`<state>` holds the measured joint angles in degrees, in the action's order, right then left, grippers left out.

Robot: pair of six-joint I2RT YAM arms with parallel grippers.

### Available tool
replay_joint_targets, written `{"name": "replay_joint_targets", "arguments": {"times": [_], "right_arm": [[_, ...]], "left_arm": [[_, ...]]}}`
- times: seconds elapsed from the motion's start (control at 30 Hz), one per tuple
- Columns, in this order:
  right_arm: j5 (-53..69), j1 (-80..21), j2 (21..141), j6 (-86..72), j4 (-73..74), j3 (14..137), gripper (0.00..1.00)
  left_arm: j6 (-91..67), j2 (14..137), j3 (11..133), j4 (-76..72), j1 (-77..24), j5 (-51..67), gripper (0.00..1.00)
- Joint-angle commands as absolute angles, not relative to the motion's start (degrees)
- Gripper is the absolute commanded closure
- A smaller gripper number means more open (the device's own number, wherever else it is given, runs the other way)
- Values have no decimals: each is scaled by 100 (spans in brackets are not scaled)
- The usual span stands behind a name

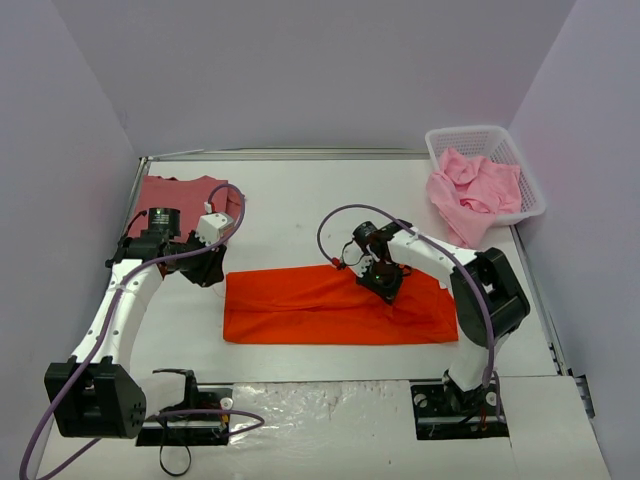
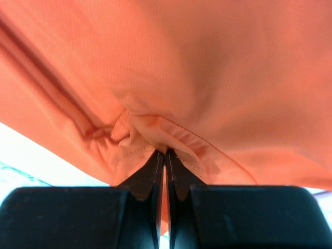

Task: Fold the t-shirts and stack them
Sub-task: Fold the other side of the tshirt into a rectangle

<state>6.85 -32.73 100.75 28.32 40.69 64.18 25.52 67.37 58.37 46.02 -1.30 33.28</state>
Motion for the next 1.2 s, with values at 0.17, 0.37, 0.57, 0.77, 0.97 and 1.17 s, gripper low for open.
{"name": "replay_joint_targets", "arguments": {"times": [0.17, 0.37, 0.57, 0.77, 0.97, 1.17], "right_arm": [[545, -3322, 9571, 2751, 4658, 6574, 100], [641, -3322, 9510, 2742, 4755, 6565, 100], [729, -3331, 9466, 2751, 4825, 6548, 97], [773, -3331, 9553, 2777, 4808, 6521, 92], [774, -3331, 9615, 2812, 4790, 6504, 100], [826, -3349, 9563, 2813, 4808, 6504, 100]], "left_arm": [[2654, 6609, 5880, 4614, -79, 3445, 68], [2663, 6609, 5880, 4632, -79, 3454, 68], [2663, 6583, 5871, 4623, -79, 3463, 68], [2663, 6583, 5880, 4623, -79, 3454, 68], [2663, 6592, 5880, 4623, -79, 3463, 68], [2654, 6592, 5871, 4632, -70, 3463, 68]]}}
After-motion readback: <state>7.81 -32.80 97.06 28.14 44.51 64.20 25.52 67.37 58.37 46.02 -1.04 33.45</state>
